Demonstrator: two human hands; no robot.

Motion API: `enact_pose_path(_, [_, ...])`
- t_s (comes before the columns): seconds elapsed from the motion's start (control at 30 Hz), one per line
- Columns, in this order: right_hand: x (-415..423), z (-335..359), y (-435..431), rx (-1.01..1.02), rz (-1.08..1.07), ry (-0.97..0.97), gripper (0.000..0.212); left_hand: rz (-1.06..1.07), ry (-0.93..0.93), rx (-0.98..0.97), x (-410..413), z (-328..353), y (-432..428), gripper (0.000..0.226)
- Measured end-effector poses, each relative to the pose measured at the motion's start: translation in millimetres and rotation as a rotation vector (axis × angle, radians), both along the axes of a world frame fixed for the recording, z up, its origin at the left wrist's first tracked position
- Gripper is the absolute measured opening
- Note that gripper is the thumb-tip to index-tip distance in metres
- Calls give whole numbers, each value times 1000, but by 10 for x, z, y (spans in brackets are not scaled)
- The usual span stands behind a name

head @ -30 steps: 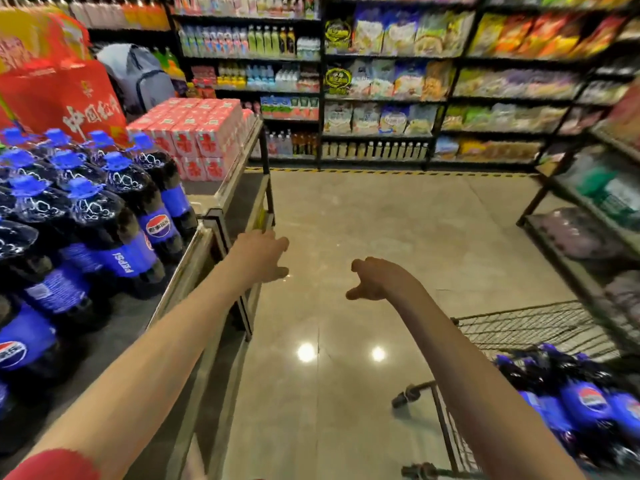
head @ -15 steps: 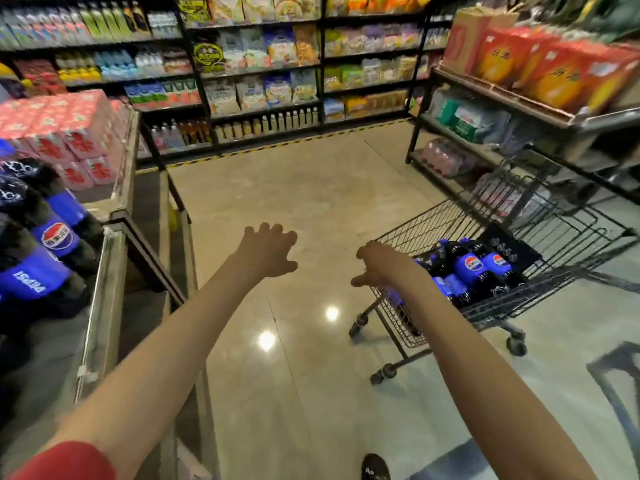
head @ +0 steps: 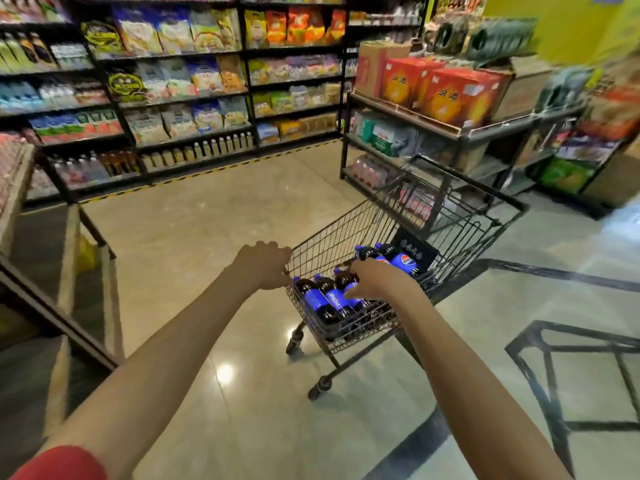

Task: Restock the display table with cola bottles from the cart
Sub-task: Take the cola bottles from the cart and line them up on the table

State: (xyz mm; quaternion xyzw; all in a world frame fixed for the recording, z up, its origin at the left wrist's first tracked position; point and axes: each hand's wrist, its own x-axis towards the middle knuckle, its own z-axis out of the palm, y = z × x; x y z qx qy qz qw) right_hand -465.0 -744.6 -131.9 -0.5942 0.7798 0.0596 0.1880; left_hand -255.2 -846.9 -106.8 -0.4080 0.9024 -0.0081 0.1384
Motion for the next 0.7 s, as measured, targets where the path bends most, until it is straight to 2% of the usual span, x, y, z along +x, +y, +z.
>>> enact_pose_path(0.33, [-1065, -261, 475, 38, -37, -51, 57, -15, -31, 24, -1168, -339, 307, 49])
enact_pose_path(0.53, [-1557, -436, 335, 77, -36, -71, 54, -39, -60, 76, -1705, -526, 147, 48])
enact_pose_path(0.7, [-2036, -509, -11, 111, -31, -47, 62, -28, -93, 85, -2225, -699, -165, 50])
